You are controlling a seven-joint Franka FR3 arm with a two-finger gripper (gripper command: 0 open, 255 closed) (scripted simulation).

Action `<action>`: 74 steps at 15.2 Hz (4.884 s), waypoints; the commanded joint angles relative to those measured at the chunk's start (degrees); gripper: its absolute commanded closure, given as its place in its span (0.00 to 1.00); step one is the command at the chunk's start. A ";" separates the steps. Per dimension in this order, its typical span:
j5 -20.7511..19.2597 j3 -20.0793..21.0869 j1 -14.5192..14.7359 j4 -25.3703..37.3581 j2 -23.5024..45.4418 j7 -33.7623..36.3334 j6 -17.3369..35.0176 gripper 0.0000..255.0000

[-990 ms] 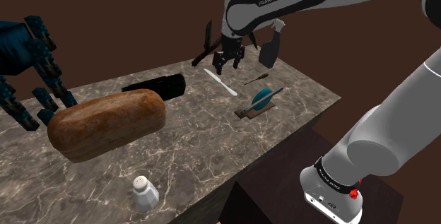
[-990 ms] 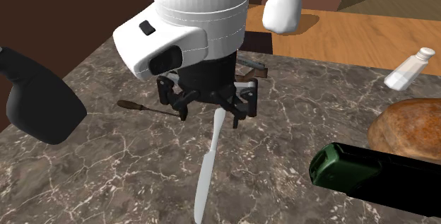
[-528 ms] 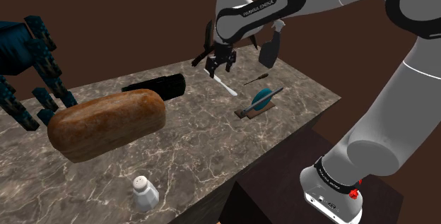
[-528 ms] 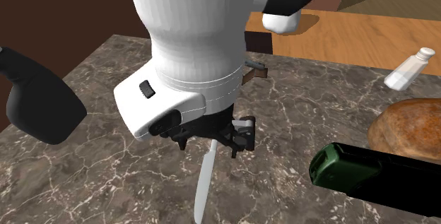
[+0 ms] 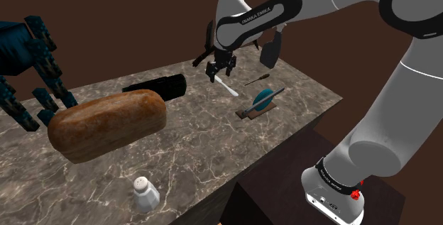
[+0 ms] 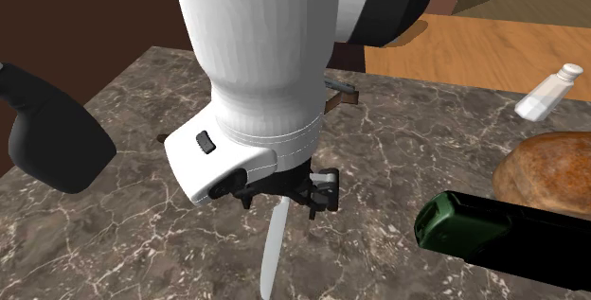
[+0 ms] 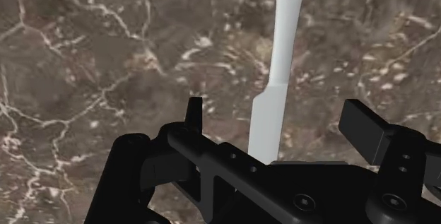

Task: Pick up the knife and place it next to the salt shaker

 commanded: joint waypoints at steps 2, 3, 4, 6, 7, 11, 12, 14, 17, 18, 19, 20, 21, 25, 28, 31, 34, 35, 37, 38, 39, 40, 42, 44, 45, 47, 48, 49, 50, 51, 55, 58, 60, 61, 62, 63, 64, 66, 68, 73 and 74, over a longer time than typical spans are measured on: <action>-0.01 0.00 0.00 0.02 0.05 0.00 0.04 0.00; -0.01 0.00 0.00 0.02 0.04 0.00 0.03 0.00; -0.01 0.00 0.00 0.02 0.04 0.00 0.03 1.00; -0.01 0.00 0.00 0.02 0.04 0.00 0.03 1.00; -0.01 0.00 0.00 0.02 0.04 0.00 0.03 1.00; -0.01 0.00 0.00 0.01 0.04 0.00 0.03 1.00; -0.01 0.00 0.00 0.01 0.04 0.00 0.03 1.00; 0.07 0.01 -0.01 0.29 -0.38 -0.06 -0.66 1.00; 0.28 0.06 -0.05 1.20 -1.59 -0.22 -2.77 1.00; 0.35 0.07 -0.06 1.53 -1.98 -0.27 -3.48 1.00; 0.41 0.08 -0.07 1.86 -2.35 -0.32 -4.19 1.00; 0.47 0.09 -0.07 2.22 -2.72 -0.36 -4.90 1.00; 0.53 0.10 -0.08 2.58 -3.07 -0.41 -5.62 1.00; 0.75 0.12 -0.11 4.16 -4.37 -0.58 -8.49 1.00; 0.88 0.13 -0.13 5.47 -5.24 -0.69 -10.66 1.00; 1.00 0.14 -0.14 6.90 -6.00 -0.79 -12.84 1.00; 1.10 0.14 -0.15 8.45 -6.66 -0.88 -15.04 1.00; 1.13 0.14 -0.15 8.99 -6.85 -0.90 -15.78 1.00; 1.19 0.14 -0.16 10.11 -7.21 -0.95 -17.26 1.00; 1.21 0.15 -0.16 10.69 -7.37 -0.98 -18.00 1.00; 1.23 0.15 -0.16 11.28 -7.52 -1.00 -18.74 1.00; 1.26 0.15 -0.17 11.89 -7.66 -1.02 -19.48 1.00; 1.29 0.15 -0.17 13.15 -7.90 -1.06 -20.98 1.00; 1.32 0.15 -0.17 14.46 -8.09 -1.09 -22.48 1.00; 1.33 0.15 -0.17 15.14 -8.17 -1.10 -23.23 1.00; 1.35 0.15 -0.17 16.51 -8.29 -1.13 -24.72 1.00; 1.42 0.75 0.47 15.69 -8.96 0.10 -24.59 1.00; 1.50 1.36 1.11 14.94 -9.59 1.33 -24.47 1.00; 1.59 1.98 1.75 14.26 -10.16 2.58 -24.37 1.00; 1.68 2.62 2.39 13.65 -10.68 3.83 -24.29 1.00; 2.07 5.27 4.96 11.89 -12.22 8.94 -24.09 1.00; 2.32 7.36 6.89 11.27 -12.80 12.89 -24.06 1.00; 2.44 8.78 8.19 11.19 -12.91 15.57 -24.09 1.00; 2.48 9.50 8.84 11.25 -12.88 16.93 -24.12 1.00; 2.50 10.24 9.48 11.37 -12.78 18.30 -24.16 1.00; 2.50 10.96 10.14 11.56 -12.63 19.68 -24.21 1.00; 2.48 11.69 10.80 11.82 -12.42 21.08 -24.26 1.00; 2.36 13.15 12.12 12.53 -11.82 23.90 -24.41 1.00; 2.12 14.60 13.48 13.51 -10.97 26.78 -24.60 1.00; 0.88 18.15 17.02 17.18 -7.74 34.17 -25.35 1.00; 0.66 18.55 17.51 17.75 -7.23 35.10 -25.48 1.00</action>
